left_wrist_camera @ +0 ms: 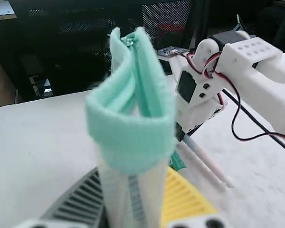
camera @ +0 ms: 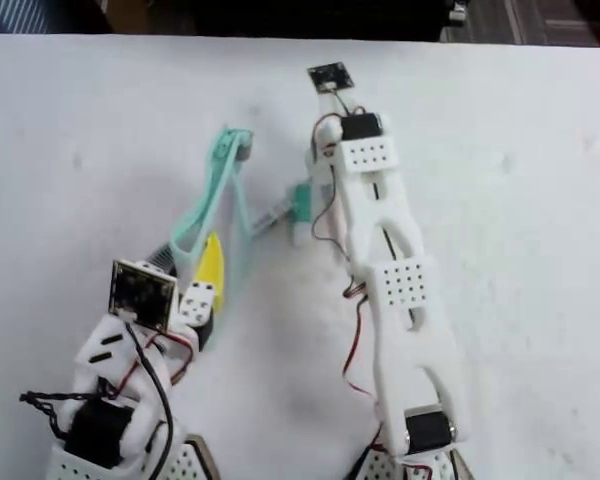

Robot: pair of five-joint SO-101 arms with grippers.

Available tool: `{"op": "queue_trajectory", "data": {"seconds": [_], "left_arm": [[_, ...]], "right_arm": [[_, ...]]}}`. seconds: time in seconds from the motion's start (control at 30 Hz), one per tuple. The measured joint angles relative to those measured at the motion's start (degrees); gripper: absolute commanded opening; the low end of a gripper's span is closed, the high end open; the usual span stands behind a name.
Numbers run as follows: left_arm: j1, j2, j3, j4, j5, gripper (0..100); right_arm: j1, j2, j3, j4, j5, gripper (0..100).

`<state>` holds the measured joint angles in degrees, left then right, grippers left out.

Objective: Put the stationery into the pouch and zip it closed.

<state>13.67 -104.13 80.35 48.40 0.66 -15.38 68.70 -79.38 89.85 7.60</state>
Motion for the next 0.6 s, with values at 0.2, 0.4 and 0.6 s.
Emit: {"op": "queue_trajectory", "data": {"seconds": [0.2,0.4,0.6], "left_arm": [[0.0,0.0,0.0,0.0,0.0,3],[0.0,0.0,0.0,0.0,0.0,2],[0.0,0.0,0.0,0.0,0.0,2]], "right_arm": [[1.9,-2.1,-12.1,7.5,0.0,1.5],[4.8,-13.0,-6.9,7.6,0.0,1.5],[3.7,-32.5,9.8,7.7,0.0,1.5]]}}
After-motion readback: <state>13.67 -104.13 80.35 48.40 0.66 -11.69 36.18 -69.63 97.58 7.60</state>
